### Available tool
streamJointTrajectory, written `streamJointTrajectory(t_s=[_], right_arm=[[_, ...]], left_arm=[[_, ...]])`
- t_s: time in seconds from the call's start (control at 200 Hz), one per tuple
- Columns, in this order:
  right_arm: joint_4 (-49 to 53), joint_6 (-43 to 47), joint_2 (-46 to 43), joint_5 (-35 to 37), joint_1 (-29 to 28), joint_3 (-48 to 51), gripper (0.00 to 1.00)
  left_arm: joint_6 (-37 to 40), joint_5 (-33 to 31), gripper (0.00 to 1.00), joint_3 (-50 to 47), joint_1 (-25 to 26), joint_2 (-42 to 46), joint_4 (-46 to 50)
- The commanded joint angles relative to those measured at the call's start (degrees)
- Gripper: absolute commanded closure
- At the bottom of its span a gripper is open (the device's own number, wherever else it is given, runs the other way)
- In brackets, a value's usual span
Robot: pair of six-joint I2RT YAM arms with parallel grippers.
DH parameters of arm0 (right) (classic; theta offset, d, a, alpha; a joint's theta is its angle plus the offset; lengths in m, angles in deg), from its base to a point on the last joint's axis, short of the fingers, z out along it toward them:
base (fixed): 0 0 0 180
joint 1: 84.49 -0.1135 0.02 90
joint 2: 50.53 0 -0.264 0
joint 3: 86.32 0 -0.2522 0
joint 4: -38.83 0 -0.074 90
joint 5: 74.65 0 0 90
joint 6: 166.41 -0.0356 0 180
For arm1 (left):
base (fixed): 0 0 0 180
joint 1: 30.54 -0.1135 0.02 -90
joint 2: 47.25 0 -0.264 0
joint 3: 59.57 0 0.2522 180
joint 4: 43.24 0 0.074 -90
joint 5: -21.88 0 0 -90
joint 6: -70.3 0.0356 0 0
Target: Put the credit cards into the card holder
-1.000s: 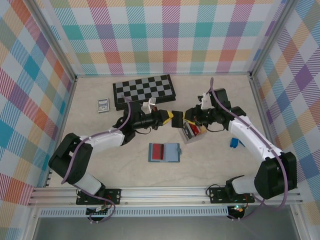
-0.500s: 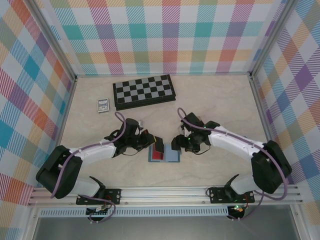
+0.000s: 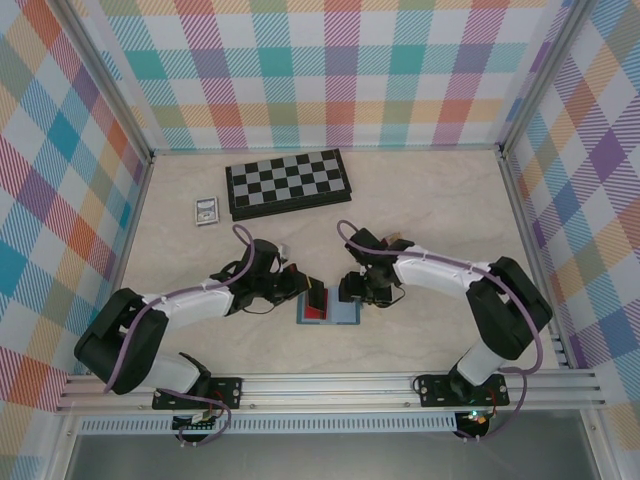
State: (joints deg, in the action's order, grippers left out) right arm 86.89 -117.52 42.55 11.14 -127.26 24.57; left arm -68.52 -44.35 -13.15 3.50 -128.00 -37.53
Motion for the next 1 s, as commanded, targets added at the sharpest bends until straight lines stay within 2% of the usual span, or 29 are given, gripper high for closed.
streamJointTrajectory(t_s=[0.0, 0.09, 0.28, 0.375, 0.67, 0.795, 0.995], right_arm=[[1.04, -1.18, 2.08, 2.37, -0.30, -1.87, 0.45], [1.30, -1.76, 2.71, 3.78, -0.30, -1.66, 0.57], [-0.40, -2.40, 3.51, 3.79, -0.22, -0.04, 0.73], [-1.80, -2.40, 4.15, 2.90, -0.22, 0.84, 0.79], [-3.35, -3.11, 5.64, 2.03, -0.22, 1.83, 0.81], [-3.28, -3.11, 5.40, 2.09, -0.26, 2.00, 0.82], [-3.21, -3.11, 5.20, 1.95, -0.22, 2.01, 0.83]], left_arm=[[1.48, 1.96, 1.00, 0.80, 0.31, -1.69, -2.37], [1.82, 2.57, 1.00, 0.90, 0.28, -2.56, -3.38], [2.38, 2.91, 1.00, -0.06, 0.61, -4.31, -6.37], [1.42, 3.04, 1.00, -1.29, 1.43, -5.57, -10.75], [1.16, -0.53, 1.00, -2.51, 4.18, -8.08, -10.84], [0.30, -2.85, 1.00, -3.60, 4.23, -4.05, -9.17], [3.07, -7.08, 1.00, -3.56, 4.22, 2.52, -2.71]])
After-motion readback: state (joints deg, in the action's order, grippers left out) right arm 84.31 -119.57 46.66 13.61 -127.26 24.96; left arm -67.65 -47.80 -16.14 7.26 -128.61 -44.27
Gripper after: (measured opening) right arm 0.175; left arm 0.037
